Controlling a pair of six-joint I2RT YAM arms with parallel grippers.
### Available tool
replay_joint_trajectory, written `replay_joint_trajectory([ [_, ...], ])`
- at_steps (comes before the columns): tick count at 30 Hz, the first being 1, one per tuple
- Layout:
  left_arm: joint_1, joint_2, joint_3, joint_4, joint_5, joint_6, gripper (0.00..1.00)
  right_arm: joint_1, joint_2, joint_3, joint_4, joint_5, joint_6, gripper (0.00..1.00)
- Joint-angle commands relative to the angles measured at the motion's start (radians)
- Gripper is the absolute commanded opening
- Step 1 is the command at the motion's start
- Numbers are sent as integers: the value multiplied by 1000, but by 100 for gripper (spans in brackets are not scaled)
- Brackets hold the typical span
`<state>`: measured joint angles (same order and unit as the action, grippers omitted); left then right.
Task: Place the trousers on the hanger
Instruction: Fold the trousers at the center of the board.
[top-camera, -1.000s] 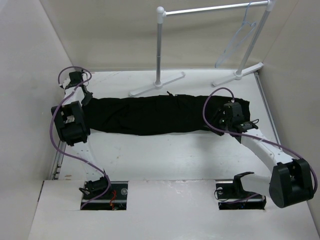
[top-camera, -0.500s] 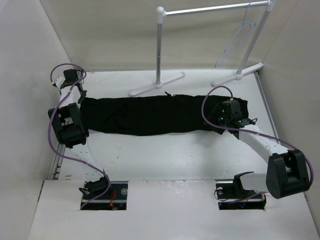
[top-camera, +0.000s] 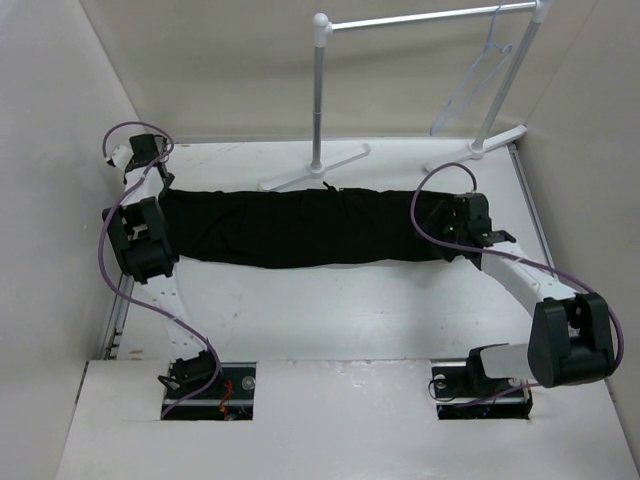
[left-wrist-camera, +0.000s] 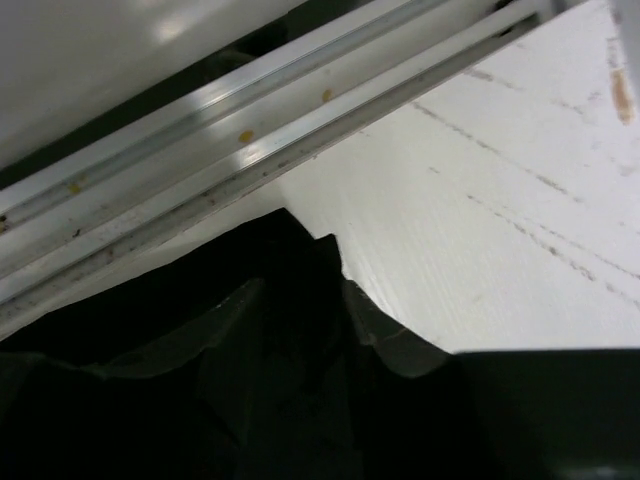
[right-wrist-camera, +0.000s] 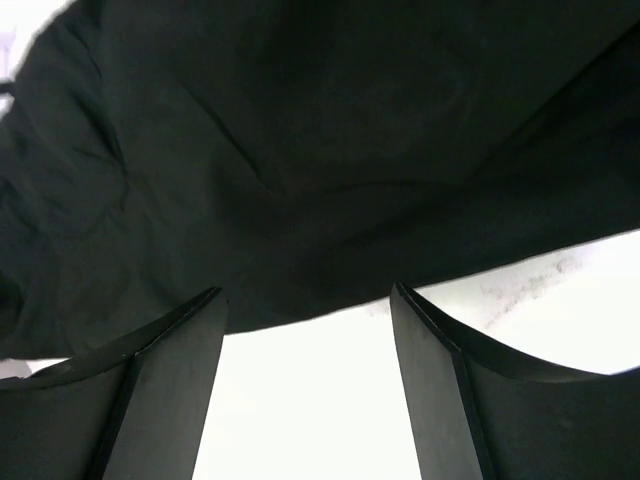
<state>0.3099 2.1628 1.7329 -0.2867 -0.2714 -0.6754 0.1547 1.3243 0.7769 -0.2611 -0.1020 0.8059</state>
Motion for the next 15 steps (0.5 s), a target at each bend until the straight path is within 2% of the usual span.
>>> replay_joint_trajectory([
  [1,2,-32,37,29,-40,8,43,-25,-20,68,33,13,-19,73],
  [2,-2,-56,34,32,-41,10,52,-37,-20,74,33,13,-17,73],
  [3,-4,-89,22,34,-48,7,56,-50,-20,82,33,12,-17,73],
  [6,-44,-229,-68,47,-80,-15,61,-66,-7,113,13,18,-19,72],
  [10,-157,-424,-290,44,-60,-90,59,-79,-2,110,-35,96,-17,70],
  [12,-238,-501,-422,55,9,-147,56,-97,-8,91,-52,142,-11,66],
  [13,-270,-521,-474,67,67,-168,52,-108,-11,82,-50,151,-8,62],
  [15,-327,-540,-562,101,171,-219,44,-131,4,81,-43,151,-8,44],
])
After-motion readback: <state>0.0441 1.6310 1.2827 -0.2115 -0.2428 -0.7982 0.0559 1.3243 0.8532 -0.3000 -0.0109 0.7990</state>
